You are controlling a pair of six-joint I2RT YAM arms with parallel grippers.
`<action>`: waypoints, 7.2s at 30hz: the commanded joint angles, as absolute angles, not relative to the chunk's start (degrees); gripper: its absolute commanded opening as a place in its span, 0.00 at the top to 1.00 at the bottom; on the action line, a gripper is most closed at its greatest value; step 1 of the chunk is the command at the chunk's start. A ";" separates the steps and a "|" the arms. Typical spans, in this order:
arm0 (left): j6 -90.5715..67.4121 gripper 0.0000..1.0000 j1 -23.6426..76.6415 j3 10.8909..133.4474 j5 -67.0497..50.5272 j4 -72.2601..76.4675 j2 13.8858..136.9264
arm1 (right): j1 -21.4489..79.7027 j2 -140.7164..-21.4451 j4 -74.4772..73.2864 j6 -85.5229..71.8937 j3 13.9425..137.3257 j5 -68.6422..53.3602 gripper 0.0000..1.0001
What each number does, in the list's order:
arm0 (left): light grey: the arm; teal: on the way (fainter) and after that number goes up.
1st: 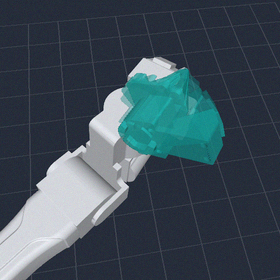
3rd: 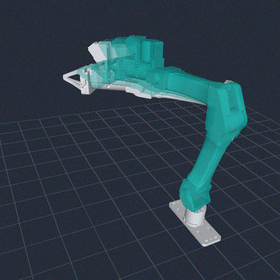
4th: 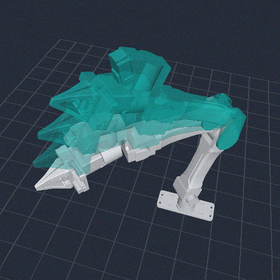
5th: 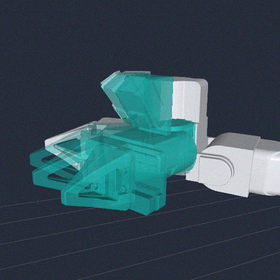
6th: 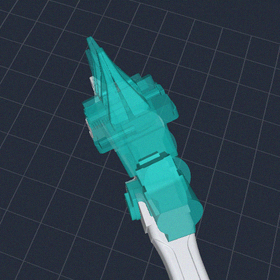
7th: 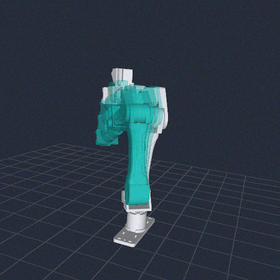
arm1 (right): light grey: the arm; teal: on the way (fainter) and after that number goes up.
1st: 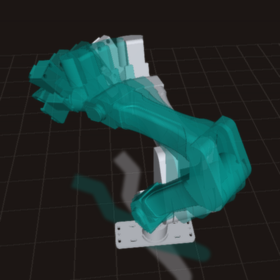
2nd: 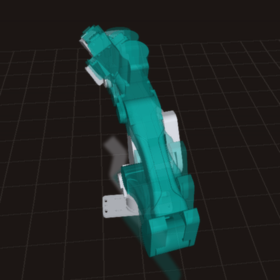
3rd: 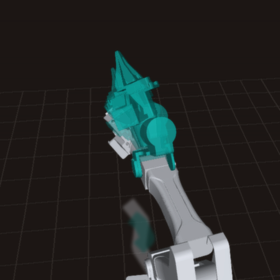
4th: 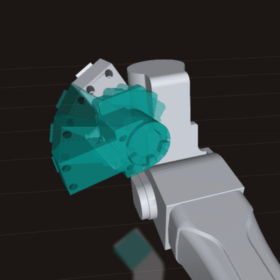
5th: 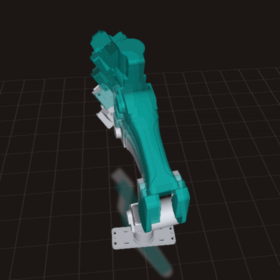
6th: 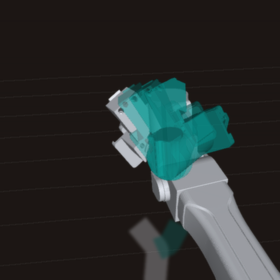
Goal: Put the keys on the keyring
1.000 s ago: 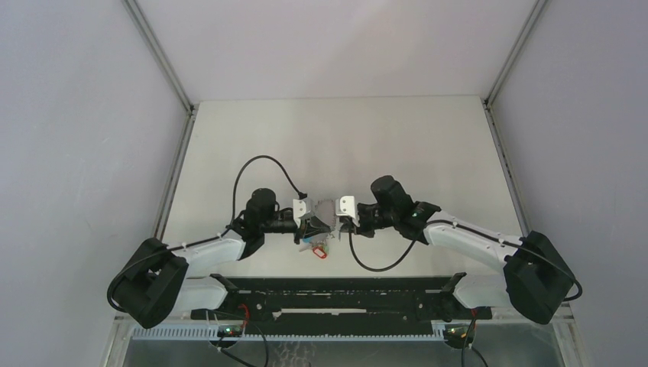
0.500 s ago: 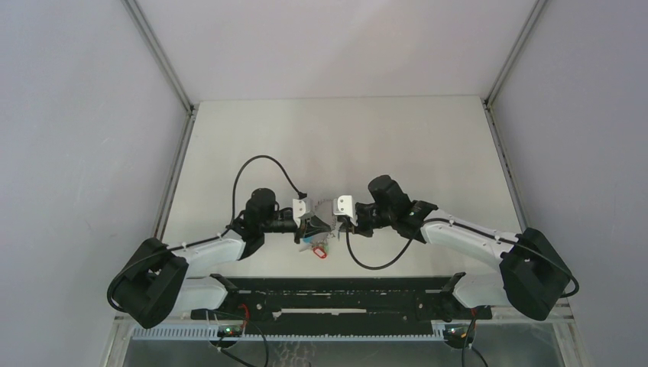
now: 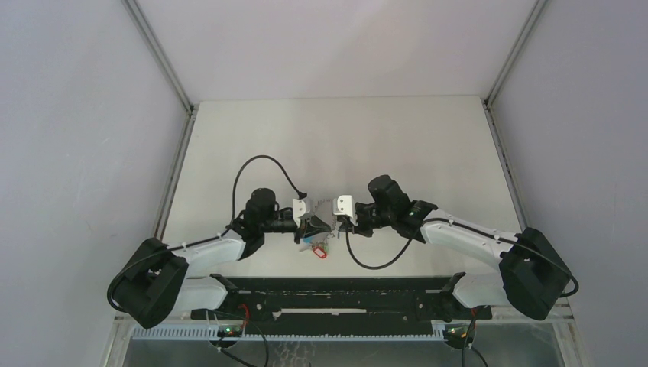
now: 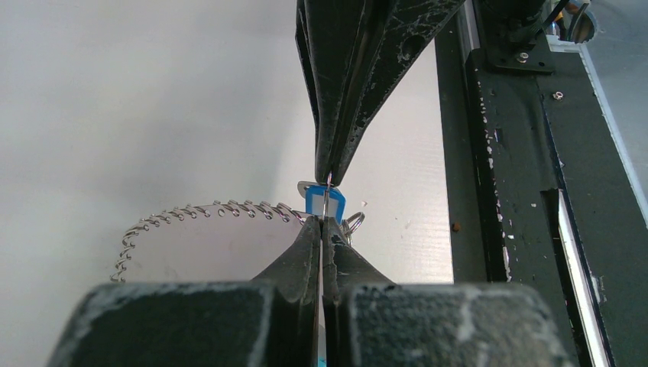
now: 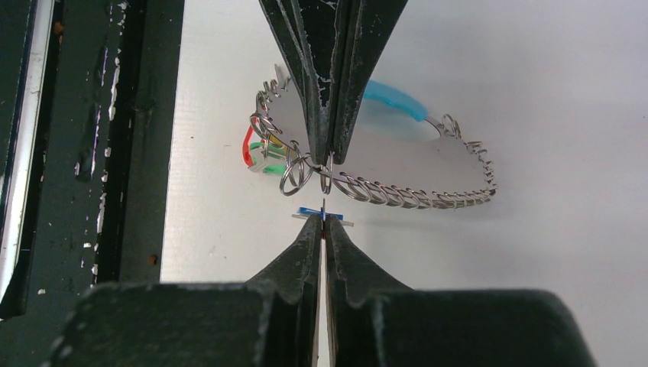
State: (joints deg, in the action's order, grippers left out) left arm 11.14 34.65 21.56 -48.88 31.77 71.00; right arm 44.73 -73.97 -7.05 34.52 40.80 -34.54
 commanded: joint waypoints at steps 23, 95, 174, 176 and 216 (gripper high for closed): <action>10.80 1.00 35.24 25.68 -50.88 34.89 71.35 | 45.42 -73.30 -4.13 33.31 43.24 -35.75 1.00; 20.37 1.00 46.06 30.19 -27.64 19.18 69.18 | 45.08 -76.22 0.23 29.29 44.00 -36.19 1.00; 8.20 1.00 35.50 23.27 -45.84 39.29 69.52 | 42.97 -65.74 -1.09 32.68 36.94 -35.44 1.00; 8.25 1.00 35.51 23.22 -45.28 39.28 69.44 | 42.98 -65.74 -1.30 32.72 36.96 -35.84 1.00; 7.45 1.00 35.51 23.78 -48.95 40.11 70.66 | 42.98 -63.84 1.45 31.18 35.77 -33.59 1.00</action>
